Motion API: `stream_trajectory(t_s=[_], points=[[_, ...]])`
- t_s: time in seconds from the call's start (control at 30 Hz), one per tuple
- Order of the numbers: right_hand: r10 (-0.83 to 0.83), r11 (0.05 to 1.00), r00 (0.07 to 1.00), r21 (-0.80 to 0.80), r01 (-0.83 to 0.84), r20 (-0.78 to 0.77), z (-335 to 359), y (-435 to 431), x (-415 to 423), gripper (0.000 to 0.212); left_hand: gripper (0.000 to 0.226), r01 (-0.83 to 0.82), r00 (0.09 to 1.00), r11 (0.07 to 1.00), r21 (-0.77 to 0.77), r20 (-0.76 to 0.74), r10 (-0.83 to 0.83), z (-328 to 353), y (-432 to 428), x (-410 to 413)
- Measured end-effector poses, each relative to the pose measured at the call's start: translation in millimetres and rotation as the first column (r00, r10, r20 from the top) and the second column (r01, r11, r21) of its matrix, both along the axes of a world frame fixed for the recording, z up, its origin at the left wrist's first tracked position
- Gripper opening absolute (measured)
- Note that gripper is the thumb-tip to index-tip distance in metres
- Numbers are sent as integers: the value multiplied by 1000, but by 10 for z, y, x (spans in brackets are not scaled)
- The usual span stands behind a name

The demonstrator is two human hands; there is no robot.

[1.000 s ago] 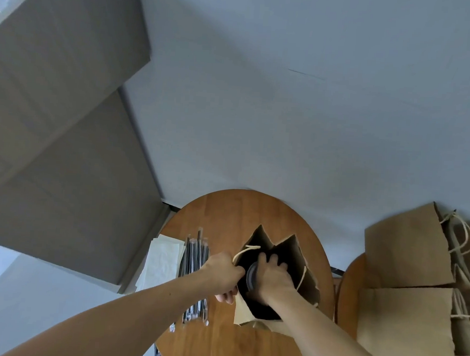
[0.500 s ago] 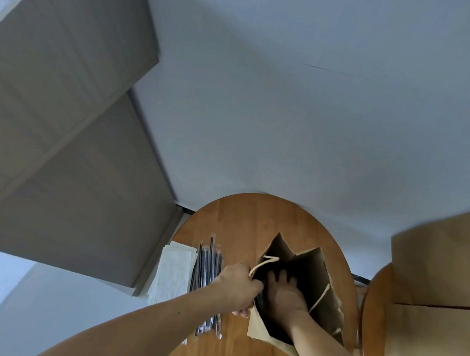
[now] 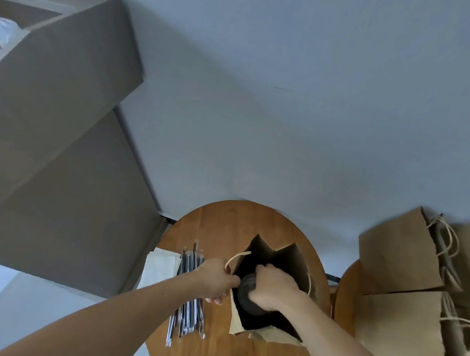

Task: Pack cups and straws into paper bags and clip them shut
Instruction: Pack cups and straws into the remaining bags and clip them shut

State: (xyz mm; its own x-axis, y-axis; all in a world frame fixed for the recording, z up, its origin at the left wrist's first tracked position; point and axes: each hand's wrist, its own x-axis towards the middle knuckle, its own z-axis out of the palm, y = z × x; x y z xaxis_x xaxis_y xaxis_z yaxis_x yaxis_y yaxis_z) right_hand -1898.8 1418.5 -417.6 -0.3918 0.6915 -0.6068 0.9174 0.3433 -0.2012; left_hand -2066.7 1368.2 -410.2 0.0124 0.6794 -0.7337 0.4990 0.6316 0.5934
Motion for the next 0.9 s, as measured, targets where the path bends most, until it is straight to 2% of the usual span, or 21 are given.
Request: stream_trajectory(t_s=[0.07,0.17,0.23,0.3,0.4,0.53,0.63,0.77,0.83,0.9], points=[[-5,1000,997,12,6,-80,371,69,79,18,28,38,999,999,17,-7,-38,102,9,-10],[-10,991,986,127,32,-168,835,213,141,11,51,237,968,969,65,-103,-230,284,6,-56],[-55,982,963,160,99,-264,1028,311,114,17,69,338,933,939,68,-151,-325,397,14,-127],[-104,971,928,167,173,-357,1121,368,4,30,74,378,911,923,76,-206,-356,490,21,-228],[-153,962,868,128,240,-472,1137,343,-303,35,61,296,935,945,136,-244,-258,508,44,-449],[-196,968,798,20,251,-570,942,188,-850,30,15,104,968,960,262,-249,-37,416,54,-886],[-288,956,788,-119,267,-544,612,50,-1290,16,17,-11,953,964,265,-289,91,261,41,-1285],[-472,872,775,-351,340,-421,-130,-179,-1705,28,28,-145,925,964,222,-315,211,-68,-53,-1676],[-474,859,823,-370,354,-312,-539,-308,-1837,24,28,-192,924,963,192,-295,243,-276,-106,-1808],[-445,867,867,-348,355,-223,-926,-430,-1921,35,26,-223,924,962,159,-279,261,-464,-157,-1898]])
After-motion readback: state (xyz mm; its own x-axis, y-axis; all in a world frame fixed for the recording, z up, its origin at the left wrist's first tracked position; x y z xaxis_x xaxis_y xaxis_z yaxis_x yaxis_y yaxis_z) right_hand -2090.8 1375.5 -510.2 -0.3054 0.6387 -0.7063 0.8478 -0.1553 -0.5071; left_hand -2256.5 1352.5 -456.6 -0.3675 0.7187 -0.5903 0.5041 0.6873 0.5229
